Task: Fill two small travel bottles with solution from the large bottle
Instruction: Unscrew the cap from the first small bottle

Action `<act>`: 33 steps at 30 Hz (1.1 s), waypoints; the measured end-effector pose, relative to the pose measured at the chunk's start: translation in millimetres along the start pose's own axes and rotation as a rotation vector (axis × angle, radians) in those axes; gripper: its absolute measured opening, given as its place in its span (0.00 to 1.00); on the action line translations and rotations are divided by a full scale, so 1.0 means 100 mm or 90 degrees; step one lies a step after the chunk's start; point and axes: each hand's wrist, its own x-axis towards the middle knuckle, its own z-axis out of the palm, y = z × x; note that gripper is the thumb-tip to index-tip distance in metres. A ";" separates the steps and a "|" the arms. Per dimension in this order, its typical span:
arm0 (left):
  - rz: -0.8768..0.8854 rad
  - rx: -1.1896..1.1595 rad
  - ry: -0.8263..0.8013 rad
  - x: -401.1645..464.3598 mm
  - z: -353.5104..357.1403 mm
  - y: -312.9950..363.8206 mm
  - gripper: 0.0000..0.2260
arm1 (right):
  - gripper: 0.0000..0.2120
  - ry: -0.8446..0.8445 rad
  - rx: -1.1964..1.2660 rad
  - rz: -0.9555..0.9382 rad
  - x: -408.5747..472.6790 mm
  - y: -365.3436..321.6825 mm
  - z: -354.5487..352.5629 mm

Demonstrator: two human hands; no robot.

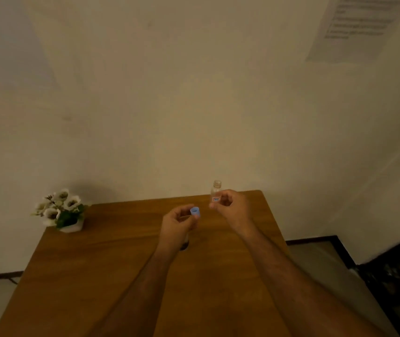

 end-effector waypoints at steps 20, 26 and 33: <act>-0.108 0.384 0.004 -0.09 0.01 -2.07 0.10 | 0.09 -0.095 -0.246 0.208 -0.59 1.82 0.82; -0.074 0.420 -0.022 0.00 0.03 -2.17 0.11 | 0.11 -0.080 -0.264 0.196 -0.58 1.95 0.90; -0.032 0.434 -0.015 0.01 0.05 -2.25 0.10 | 0.13 -0.064 -0.253 0.158 -0.62 2.04 0.93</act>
